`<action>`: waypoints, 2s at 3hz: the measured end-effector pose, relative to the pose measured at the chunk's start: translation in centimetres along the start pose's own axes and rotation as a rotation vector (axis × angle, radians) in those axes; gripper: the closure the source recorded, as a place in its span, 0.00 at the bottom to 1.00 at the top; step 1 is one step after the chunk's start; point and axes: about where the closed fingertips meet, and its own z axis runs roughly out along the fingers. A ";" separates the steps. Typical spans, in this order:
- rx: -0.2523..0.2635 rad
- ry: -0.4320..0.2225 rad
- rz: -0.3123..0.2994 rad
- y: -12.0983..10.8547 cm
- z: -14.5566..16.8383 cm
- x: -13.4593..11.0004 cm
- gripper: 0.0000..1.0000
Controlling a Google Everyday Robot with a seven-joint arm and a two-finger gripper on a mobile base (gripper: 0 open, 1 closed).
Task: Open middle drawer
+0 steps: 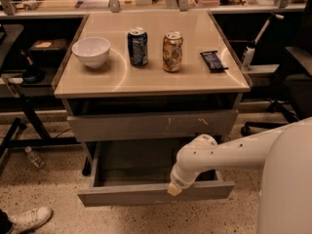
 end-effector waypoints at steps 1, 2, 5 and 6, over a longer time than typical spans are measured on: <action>-0.005 0.009 0.008 0.8 -0.3 0.4 1.00; -0.010 0.016 0.014 1.3 -0.4 0.8 1.00; -0.019 0.014 0.053 2.9 -1.0 1.2 1.00; -0.027 0.026 0.077 4.2 -1.4 2.2 1.00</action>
Offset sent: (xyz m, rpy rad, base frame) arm -0.1845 -0.0587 0.0281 -0.0915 0.1777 -0.1265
